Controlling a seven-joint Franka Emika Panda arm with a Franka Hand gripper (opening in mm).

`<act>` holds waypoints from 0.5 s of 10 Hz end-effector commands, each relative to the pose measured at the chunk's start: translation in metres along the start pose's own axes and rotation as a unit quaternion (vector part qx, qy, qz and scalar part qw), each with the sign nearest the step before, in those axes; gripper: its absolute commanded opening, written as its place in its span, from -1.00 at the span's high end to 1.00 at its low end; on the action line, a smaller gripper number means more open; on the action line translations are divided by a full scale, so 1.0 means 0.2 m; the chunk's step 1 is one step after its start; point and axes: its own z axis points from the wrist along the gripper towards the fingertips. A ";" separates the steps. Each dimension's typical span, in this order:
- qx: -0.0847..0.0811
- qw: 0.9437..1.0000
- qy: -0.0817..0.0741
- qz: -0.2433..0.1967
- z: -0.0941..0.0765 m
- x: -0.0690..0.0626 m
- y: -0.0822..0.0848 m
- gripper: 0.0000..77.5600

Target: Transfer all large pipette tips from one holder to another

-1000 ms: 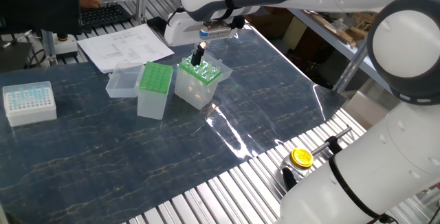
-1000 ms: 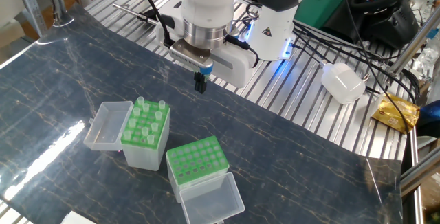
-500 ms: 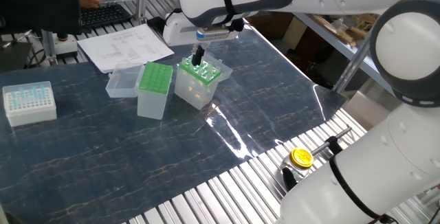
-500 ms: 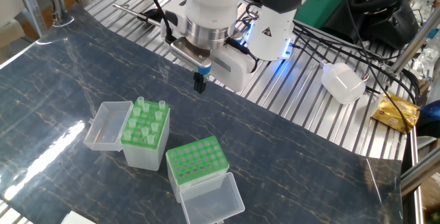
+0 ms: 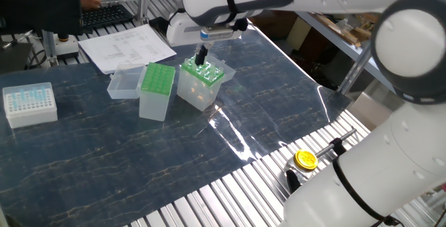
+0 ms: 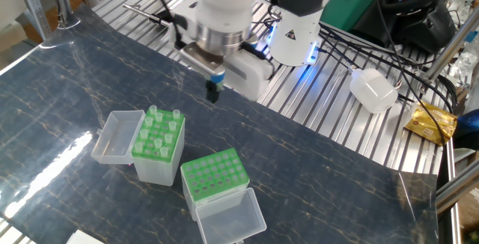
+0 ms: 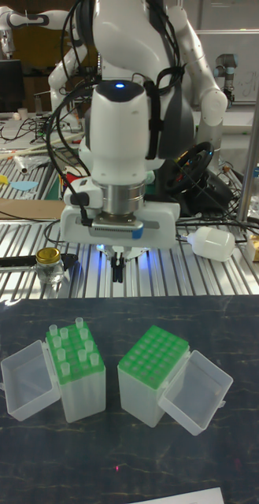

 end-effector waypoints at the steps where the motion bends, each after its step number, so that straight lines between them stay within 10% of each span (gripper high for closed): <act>1: -0.013 1.000 -0.006 -0.004 0.02 -0.13 -0.08 1.00; 5: -0.014 1.000 -0.019 -0.004 0.06 -0.13 -0.09 1.00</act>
